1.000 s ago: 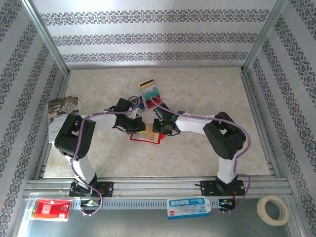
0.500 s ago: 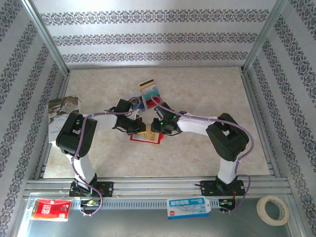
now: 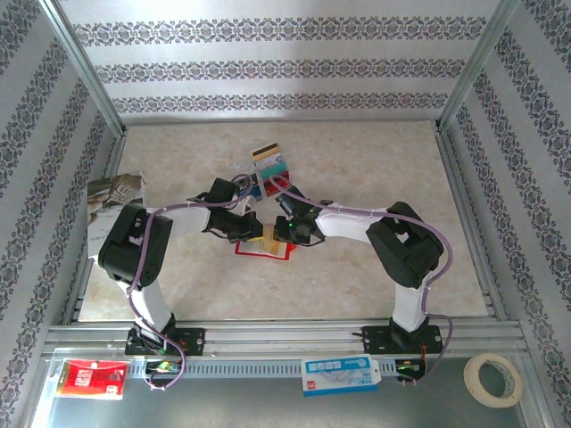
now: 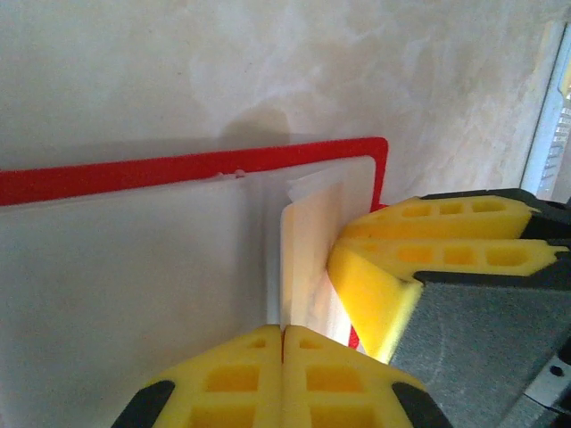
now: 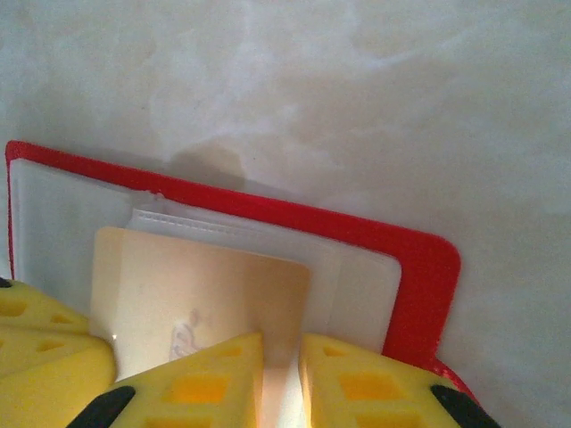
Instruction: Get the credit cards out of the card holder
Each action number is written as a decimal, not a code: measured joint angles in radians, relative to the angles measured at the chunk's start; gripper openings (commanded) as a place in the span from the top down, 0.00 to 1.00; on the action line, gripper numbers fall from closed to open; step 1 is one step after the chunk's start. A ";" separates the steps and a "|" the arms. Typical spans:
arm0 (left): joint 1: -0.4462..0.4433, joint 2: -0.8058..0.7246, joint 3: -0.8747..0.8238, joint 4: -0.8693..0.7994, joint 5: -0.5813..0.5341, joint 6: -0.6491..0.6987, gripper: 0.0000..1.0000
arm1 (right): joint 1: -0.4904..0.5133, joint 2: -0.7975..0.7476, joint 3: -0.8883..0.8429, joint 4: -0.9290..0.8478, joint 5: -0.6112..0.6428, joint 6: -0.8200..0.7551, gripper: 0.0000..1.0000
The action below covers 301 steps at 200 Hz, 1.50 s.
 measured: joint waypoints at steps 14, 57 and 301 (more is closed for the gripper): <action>0.013 -0.014 0.000 -0.019 -0.004 0.008 1.00 | -0.001 0.000 0.000 -0.014 0.010 0.000 0.79; 0.045 -0.022 0.000 -0.044 -0.004 0.023 1.00 | 0.000 0.000 0.000 -0.017 0.020 0.000 0.79; 0.059 -0.338 0.059 0.108 0.067 -0.172 1.00 | -0.192 -0.283 -0.143 0.535 -0.387 0.067 0.49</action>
